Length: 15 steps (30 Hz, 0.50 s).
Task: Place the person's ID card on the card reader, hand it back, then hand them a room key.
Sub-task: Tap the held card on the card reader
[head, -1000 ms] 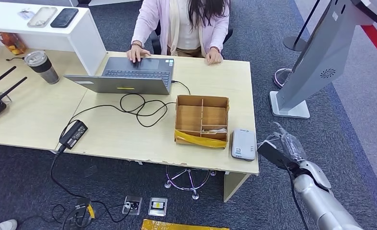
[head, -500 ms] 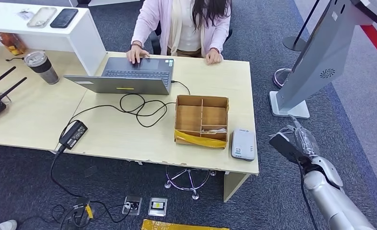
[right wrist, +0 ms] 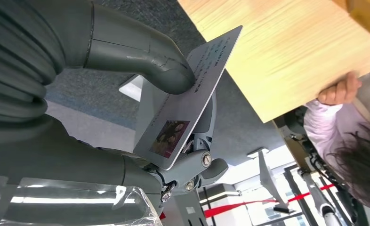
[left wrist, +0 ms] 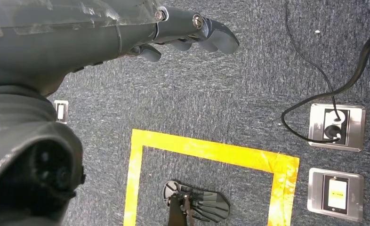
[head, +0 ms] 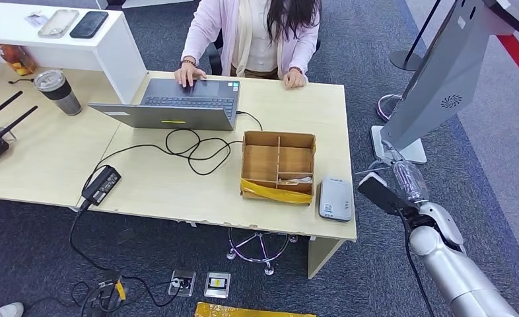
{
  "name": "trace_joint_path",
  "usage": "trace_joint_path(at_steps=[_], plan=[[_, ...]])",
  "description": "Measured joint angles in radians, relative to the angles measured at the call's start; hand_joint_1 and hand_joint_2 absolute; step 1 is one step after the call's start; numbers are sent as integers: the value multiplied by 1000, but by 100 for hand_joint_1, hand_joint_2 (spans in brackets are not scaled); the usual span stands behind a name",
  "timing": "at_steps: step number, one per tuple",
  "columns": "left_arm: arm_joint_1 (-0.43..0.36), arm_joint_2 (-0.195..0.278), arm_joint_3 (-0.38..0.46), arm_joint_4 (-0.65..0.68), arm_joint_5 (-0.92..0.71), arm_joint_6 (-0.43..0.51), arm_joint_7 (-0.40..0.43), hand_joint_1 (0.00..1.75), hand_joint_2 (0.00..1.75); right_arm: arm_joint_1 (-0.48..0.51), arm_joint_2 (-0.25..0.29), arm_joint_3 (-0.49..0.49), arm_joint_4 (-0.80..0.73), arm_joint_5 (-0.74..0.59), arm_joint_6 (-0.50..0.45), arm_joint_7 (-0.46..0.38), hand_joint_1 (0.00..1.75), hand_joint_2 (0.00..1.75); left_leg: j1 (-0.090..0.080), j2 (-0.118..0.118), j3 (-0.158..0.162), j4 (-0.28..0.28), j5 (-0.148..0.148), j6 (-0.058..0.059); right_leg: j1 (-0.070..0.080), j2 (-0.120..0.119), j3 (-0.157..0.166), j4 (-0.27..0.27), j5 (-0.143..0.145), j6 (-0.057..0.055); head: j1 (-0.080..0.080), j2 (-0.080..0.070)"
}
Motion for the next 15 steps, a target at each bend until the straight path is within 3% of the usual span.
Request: trace_joint_path(at_steps=[15], plan=[[-2, 5, -2, 0, -2, -10, -21, 0, 0, 93, 67, 124, 2, -21, 1, -24, 175, 175, 1, 0, 0, 0, 0, -1, 1, 0, 0, 0, 0, -1, 0, 0]])
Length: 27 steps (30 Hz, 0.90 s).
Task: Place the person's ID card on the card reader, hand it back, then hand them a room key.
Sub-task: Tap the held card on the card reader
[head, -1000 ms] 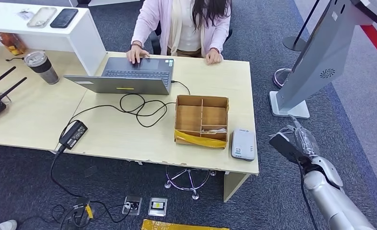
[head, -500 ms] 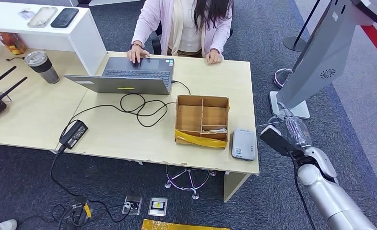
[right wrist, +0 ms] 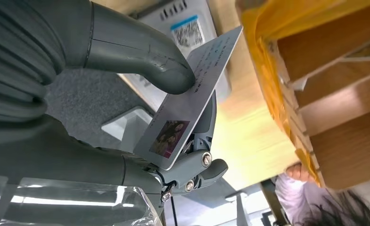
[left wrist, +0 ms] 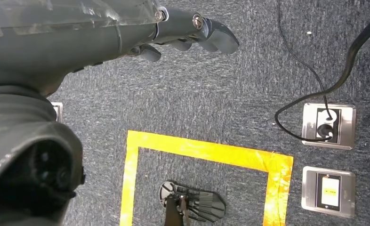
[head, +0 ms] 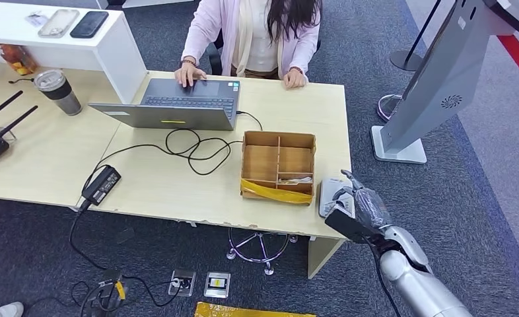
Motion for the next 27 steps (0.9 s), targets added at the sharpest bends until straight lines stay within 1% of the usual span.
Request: trace_joint_path(at_steps=[5, 11, 15, 21, 27], plan=[[0, 2, 0, 0, -1, -11, 0, 0, 0, 15, 16, 27, 11, -16, 4, -2, 175, 175, 0, 0, 0, 0, 0, 0, 0, 0, 0, 0, 0, 0, 0, 0], [0, 2, -1, 0, 1, -1, 2, 0, 0, 19, 31, 53, 24, -32, -1, -5, 175, 175, 0, 0, 0, 0, 0, 0, 0, 0, 0, 0, 0, 0, 0, 0], [0, 2, -5, -1, 10, 8, 17, 0, 0, 19, 34, 68, 31, -54, 0, -2, 175, 175, 0, 0, 0, 0, 0, 0, 0, 0, 0, 0, 0, 0, 0, 0], [1, 2, -18, -8, 21, 7, 31, 0, 0, 11, 32, 80, 43, -92, 2, 0, 175, 175, 0, 0, 0, 0, 0, 0, 0, 0, 0, 0, 0, 0, 0, 0], [1, 6, -29, -9, 22, 2, 31, 0, 0, -16, 10, 83, 45, -100, -4, 8, 175, 175, 0, 0, 0, 0, 0, 0, 0, 0, 0, 0, 0, 0, 0, 0]])
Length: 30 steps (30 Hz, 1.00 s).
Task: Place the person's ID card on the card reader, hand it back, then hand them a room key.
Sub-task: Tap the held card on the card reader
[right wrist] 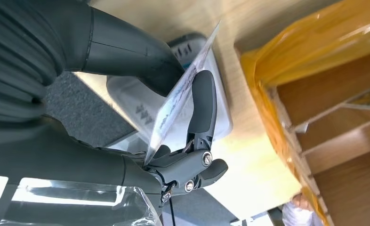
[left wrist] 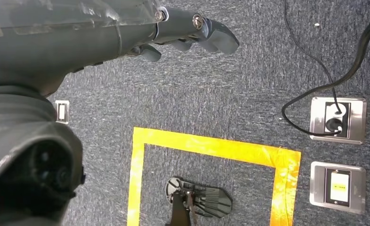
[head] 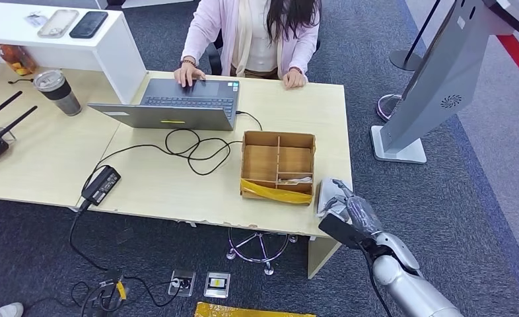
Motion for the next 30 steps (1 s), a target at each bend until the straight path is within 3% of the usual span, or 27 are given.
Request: trace_joint_path(at_steps=[15, 30], plan=[[0, 8, -33, -3, 21, -4, 0, 0, 0, -77, -41, -57, -70, 89, 52, 59, 175, 175, 0, 0, 0, 0, 0, 0, 0, 0, 0, 0, 0, 0, 0, 0], [0, 8, -45, -15, 53, 9, 17, 0, 0, -27, -12, -58, -14, 97, 33, -12, 175, 175, 0, 0, 0, 0, 0, 0, 0, 0, 0, 0, 0, 0, 0, 0]])
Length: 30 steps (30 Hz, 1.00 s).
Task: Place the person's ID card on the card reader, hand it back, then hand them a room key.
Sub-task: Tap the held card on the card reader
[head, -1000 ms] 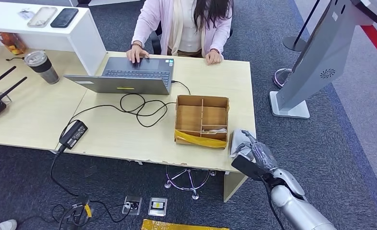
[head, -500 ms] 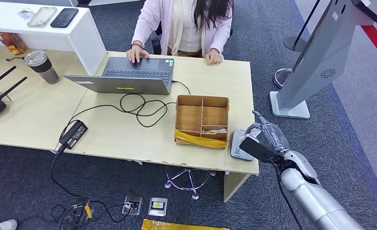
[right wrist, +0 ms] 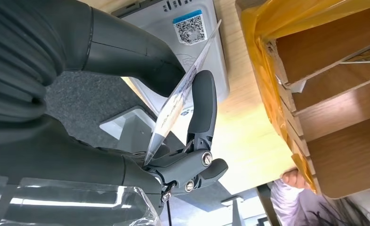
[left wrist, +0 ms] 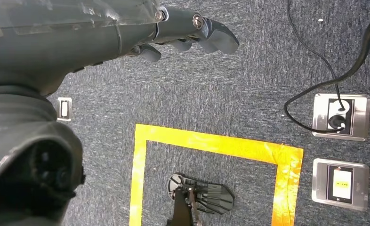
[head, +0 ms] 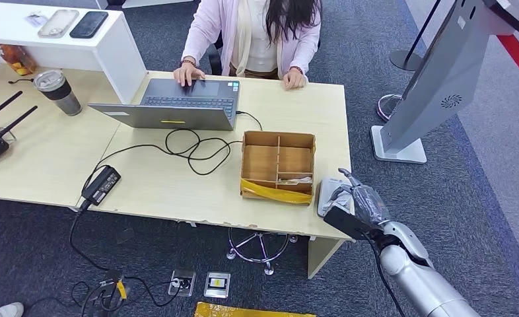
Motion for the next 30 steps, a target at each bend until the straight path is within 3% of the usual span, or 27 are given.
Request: trace_joint_path(at_steps=[30], plan=[[0, 0, -44, -5, 41, 18, -3, 0, 0, -72, 9, -53, 258, -29, 4, -83, 175, 175, 0, 0, 0, 0, 0, 0, 0, 0, 0, 0, 0, 0, 0, 0]])
